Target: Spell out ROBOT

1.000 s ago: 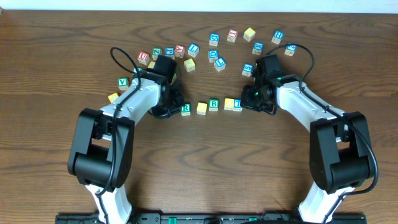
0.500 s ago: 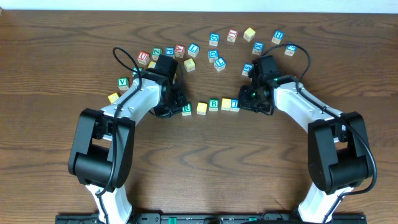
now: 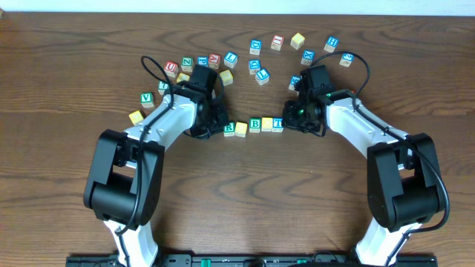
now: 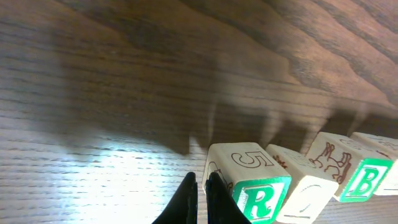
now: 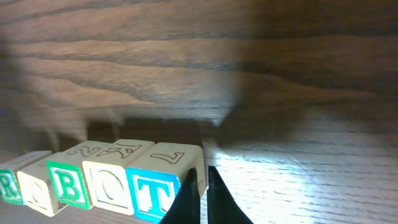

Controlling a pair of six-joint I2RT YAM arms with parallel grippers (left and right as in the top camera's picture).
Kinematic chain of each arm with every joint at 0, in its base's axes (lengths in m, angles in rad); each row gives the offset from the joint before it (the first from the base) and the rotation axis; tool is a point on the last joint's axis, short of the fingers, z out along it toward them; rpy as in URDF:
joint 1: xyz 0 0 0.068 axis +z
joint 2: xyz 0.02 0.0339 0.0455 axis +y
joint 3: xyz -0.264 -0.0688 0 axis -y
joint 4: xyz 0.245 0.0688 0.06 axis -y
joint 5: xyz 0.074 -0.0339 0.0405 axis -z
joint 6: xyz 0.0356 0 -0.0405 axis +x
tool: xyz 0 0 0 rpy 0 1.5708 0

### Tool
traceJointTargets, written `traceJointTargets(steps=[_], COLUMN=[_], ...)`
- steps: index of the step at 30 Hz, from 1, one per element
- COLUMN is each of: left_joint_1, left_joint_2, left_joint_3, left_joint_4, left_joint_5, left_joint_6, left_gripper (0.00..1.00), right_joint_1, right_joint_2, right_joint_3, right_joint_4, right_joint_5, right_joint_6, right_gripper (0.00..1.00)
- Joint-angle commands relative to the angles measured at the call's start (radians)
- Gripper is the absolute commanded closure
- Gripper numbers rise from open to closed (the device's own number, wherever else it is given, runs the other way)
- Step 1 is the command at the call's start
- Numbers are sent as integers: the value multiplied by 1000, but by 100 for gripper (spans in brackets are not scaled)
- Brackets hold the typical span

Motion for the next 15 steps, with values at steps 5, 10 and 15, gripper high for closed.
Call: traceJointTargets(steps=[5, 10, 15], left_joint_1=[0, 0, -1], left_joint_2=[7, 7, 7], left_joint_3=[-4, -4, -4], left_joint_4=[35, 51, 58], left_joint_5=[11, 8, 9], left_joint_6=[33, 44, 44], left_gripper=[92, 93, 93], right_joint_1=[23, 23, 23], right_joint_2=[9, 9, 9], right_joint_3=[-5, -5, -5], right_joint_4=[22, 24, 25], right_joint_5=[-26, -26, -26], right_joint_6=[-55, -98, -98], right_gripper=[99, 99, 99])
